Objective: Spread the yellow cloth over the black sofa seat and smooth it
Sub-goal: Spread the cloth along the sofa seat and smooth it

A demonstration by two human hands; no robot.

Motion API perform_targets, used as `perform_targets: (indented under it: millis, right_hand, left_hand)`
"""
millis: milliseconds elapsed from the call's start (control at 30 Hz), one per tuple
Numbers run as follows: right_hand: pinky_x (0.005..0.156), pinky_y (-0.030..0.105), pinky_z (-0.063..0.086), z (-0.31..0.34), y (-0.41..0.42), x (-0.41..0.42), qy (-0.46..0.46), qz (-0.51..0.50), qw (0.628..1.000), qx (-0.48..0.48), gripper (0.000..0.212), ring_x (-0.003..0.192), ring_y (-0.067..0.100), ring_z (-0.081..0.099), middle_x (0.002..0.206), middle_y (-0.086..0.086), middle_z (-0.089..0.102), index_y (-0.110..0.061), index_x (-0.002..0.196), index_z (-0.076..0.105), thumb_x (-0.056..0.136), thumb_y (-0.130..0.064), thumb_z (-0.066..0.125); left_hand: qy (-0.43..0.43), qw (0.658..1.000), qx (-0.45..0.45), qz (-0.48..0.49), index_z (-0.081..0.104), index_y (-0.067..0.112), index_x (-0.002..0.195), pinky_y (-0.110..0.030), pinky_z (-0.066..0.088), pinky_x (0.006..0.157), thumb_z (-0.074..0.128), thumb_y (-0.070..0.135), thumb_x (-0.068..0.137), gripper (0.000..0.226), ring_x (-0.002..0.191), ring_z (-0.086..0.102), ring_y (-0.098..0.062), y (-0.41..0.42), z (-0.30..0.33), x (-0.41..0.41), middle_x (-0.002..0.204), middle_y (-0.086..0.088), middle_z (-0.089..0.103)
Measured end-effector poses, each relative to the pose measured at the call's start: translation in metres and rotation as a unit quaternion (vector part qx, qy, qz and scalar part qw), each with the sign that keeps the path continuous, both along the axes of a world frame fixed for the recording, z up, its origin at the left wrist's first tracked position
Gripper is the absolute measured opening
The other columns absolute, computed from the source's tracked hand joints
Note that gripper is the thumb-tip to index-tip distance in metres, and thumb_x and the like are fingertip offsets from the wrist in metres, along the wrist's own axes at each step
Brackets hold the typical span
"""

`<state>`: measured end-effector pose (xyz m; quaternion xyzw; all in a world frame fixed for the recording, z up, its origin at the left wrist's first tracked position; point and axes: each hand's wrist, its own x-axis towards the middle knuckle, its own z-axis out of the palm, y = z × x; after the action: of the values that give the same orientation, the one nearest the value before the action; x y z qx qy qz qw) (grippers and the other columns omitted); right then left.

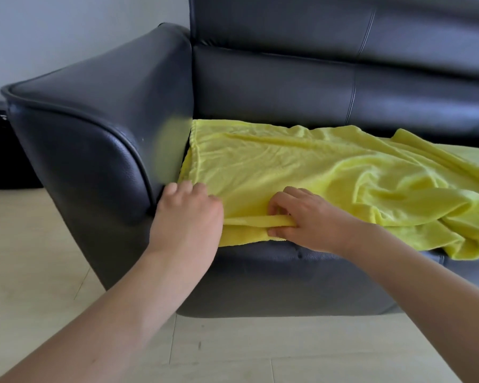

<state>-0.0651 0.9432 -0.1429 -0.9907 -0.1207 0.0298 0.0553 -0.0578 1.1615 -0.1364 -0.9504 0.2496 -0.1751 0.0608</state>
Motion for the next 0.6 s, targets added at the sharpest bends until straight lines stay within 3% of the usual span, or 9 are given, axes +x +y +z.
perform_targets:
  millis: [67,200,300,367,467,600]
  right_hand:
    - [0.09,0.027,0.037,0.002,-0.004,-0.001,0.016,-0.006,1.0,-0.004,0.028,0.101,0.012,0.044,0.104,-0.011,0.046,-0.031,0.107,0.047,0.089,-0.047,0.06]
    - [0.092,0.028,0.037,0.003,-0.004,-0.003,0.027,-0.007,0.999,-0.034,0.031,0.106,0.014,0.045,0.106,-0.011,0.043,-0.03,0.113,0.046,0.09,-0.049,0.054]
    - [0.093,0.029,0.037,0.007,0.0,0.001,0.023,0.004,0.999,-0.048,0.033,0.105,0.013,0.044,0.104,-0.012,0.043,-0.034,0.107,0.045,0.084,-0.057,0.053]
    - [0.094,0.028,0.036,0.012,0.0,0.004,0.025,0.001,1.0,-0.007,0.041,0.103,0.01,0.042,0.102,-0.013,0.044,-0.035,0.103,0.048,0.078,-0.067,0.051]
    - [0.094,0.027,0.035,0.013,-0.004,0.007,0.006,0.008,0.999,0.036,0.039,0.101,0.011,0.043,0.1,-0.014,0.045,-0.035,0.101,0.049,0.078,-0.065,0.055]
    - [0.091,0.028,0.039,0.006,-0.008,0.005,-0.008,0.032,0.999,0.025,0.033,0.098,0.013,0.046,0.1,-0.012,0.048,-0.033,0.101,0.048,0.08,-0.055,0.058]
  left_hand:
    - [0.048,0.995,0.051,0.07,0.06,0.018,0.099,-0.035,0.031,0.091,0.041,0.0,0.082,0.031,0.1,0.049,-0.026,-0.004,-0.006,-0.003,0.1,-0.003,0.057]
    - [0.08,0.987,0.115,0.082,0.055,0.016,0.104,-0.035,0.03,0.092,0.044,0.007,0.086,0.023,0.097,0.051,-0.023,-0.007,-0.004,-0.01,0.101,-0.002,0.057]
    - [0.143,0.98,0.126,0.061,0.048,0.019,0.083,-0.033,0.037,0.082,0.046,0.008,0.085,0.011,0.073,0.047,-0.018,-0.008,0.019,-0.016,0.08,0.002,0.047]
    - [0.174,0.98,0.054,0.081,0.04,0.017,0.073,-0.033,0.039,0.069,0.045,0.004,0.085,0.018,0.062,0.04,-0.019,-0.018,0.046,0.002,0.07,0.0,0.038]
    - [0.134,0.984,-0.042,0.107,0.05,0.013,0.082,-0.034,0.042,0.067,0.044,-0.001,0.085,0.015,0.075,0.052,-0.028,-0.047,0.084,0.06,0.078,-0.006,0.049]
    - [0.21,0.96,0.061,0.173,0.062,0.002,0.115,-0.036,0.05,0.079,0.045,0.002,0.091,0.03,0.096,0.061,-0.031,-0.07,0.075,0.109,0.103,-0.013,0.059]
